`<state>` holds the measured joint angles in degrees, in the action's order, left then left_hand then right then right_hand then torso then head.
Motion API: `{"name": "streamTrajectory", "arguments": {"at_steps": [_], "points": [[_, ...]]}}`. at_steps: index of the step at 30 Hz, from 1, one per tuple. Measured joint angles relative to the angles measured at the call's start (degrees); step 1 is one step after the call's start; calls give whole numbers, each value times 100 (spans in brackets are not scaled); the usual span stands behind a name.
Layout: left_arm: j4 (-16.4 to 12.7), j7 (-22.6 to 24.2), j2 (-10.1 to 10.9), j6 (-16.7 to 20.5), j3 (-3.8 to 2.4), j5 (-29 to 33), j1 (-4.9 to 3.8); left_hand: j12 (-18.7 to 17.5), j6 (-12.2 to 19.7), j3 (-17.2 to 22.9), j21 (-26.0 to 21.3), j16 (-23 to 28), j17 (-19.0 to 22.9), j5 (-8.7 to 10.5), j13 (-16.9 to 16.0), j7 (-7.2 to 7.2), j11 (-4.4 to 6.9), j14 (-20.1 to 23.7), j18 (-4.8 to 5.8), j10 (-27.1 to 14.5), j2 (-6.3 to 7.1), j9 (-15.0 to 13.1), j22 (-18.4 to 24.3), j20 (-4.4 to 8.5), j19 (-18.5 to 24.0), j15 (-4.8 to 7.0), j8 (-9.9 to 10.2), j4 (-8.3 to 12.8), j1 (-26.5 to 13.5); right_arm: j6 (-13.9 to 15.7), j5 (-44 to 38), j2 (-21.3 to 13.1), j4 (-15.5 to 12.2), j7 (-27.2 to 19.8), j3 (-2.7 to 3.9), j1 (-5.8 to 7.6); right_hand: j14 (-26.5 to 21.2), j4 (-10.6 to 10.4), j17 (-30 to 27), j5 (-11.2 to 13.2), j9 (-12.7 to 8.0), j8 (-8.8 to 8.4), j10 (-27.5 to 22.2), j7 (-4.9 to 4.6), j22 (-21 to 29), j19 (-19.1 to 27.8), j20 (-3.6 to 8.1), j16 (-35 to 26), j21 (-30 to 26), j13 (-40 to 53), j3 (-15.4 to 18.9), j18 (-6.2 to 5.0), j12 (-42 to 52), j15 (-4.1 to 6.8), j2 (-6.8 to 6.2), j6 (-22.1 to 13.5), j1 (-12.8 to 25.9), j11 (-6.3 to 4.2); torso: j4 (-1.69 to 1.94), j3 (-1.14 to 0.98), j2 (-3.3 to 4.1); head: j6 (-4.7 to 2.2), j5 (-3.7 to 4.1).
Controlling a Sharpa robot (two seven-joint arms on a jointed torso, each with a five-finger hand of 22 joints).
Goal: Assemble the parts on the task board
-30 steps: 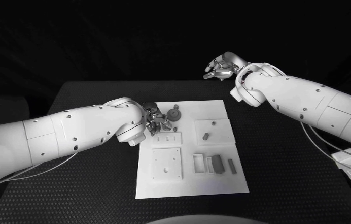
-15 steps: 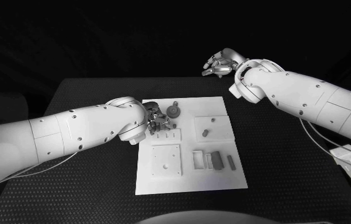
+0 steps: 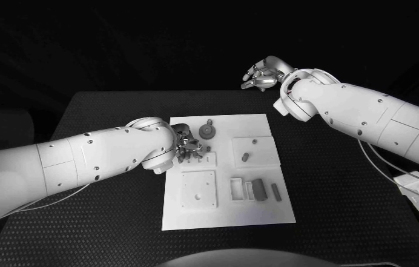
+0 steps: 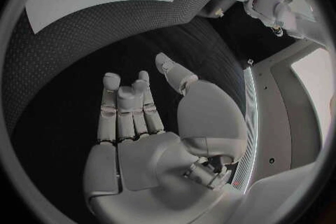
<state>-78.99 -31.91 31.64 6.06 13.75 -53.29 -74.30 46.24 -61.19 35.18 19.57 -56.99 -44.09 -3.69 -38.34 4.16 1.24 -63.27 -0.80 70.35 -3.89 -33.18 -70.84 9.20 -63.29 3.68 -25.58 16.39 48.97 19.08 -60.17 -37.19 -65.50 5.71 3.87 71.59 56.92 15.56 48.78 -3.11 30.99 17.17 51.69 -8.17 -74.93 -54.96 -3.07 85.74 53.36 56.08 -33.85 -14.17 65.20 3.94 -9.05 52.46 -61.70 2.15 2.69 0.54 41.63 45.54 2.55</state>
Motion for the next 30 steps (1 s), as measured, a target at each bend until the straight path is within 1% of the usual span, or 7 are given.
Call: {"name": "streamTrajectory", "arguments": {"at_steps": [9,21,24,26,29,30], "points": [[6,-16,0,-14,2,-124,89,4,0,-1,0,-25,32,22,24,0,0,1,0,0,0,0,-20,-10,-9,-1,0,-1,1,-15,2,9,4,-1,0,0,-1,0,0,0,0,-21,0,1,0,21,-20,0,0,0,0,0,0,-1,0,0,0,0,0,3,0,14,-9],[30,-22,-4,-13,-1,-222,122,26,-9,9,0,-47,76,44,50,-11,2,1,0,3,0,-45,-33,10,-30,-1,14,14,1,-30,3,15,12,-3,0,0,-1,0,1,0,0,-21,0,6,0,21,-20,0,0,0,0,0,0,-2,0,1,0,0,-1,5,1,41,-12],[43,-22,-8,-19,-1,-232,133,26,-10,8,0,-47,85,45,54,-12,10,1,0,11,0,-48,-41,9,-30,-2,33,15,1,-35,3,16,13,-3,0,0,-1,0,1,0,0,-20,0,14,0,21,-20,0,0,1,0,0,0,-2,0,-7,0,0,-1,2,1,45,-9],[55,-22,-18,-28,-1,-236,142,26,-11,6,0,-47,91,46,60,-13,11,1,0,12,0,-164,-41,9,-31,-1,35,17,1,-39,3,16,13,-3,0,0,-1,0,1,0,0,-21,0,15,0,21,-20,0,0,1,0,0,0,-2,0,-6,0,0,-3,1,1,49,-8],[68,-22,-29,-35,-5,-239,146,49,-13,6,0,-71,107,56,70,-11,11,1,0,12,0,-168,-48,8,-31,-2,36,17,1,-43,3,17,14,-3,0,0,-1,0,1,0,0,-20,0,19,0,20,-20,0,0,1,0,0,0,-2,0,-1,0,0,-3,2,1,52,-3],[73,-22,-32,-36,-6,-240,148,48,-19,6,0,-85,114,57,71,-6,11,1,0,12,0,-232,-54,0,-39,-1,47,17,1,-44,3,17,14,-3,0,0,-1,0,1,0,0,-20,0,19,0,21,-20,0,0,1,0,0,0,-2,0,-1,0,0,-3,2,1,53,-1]]}}
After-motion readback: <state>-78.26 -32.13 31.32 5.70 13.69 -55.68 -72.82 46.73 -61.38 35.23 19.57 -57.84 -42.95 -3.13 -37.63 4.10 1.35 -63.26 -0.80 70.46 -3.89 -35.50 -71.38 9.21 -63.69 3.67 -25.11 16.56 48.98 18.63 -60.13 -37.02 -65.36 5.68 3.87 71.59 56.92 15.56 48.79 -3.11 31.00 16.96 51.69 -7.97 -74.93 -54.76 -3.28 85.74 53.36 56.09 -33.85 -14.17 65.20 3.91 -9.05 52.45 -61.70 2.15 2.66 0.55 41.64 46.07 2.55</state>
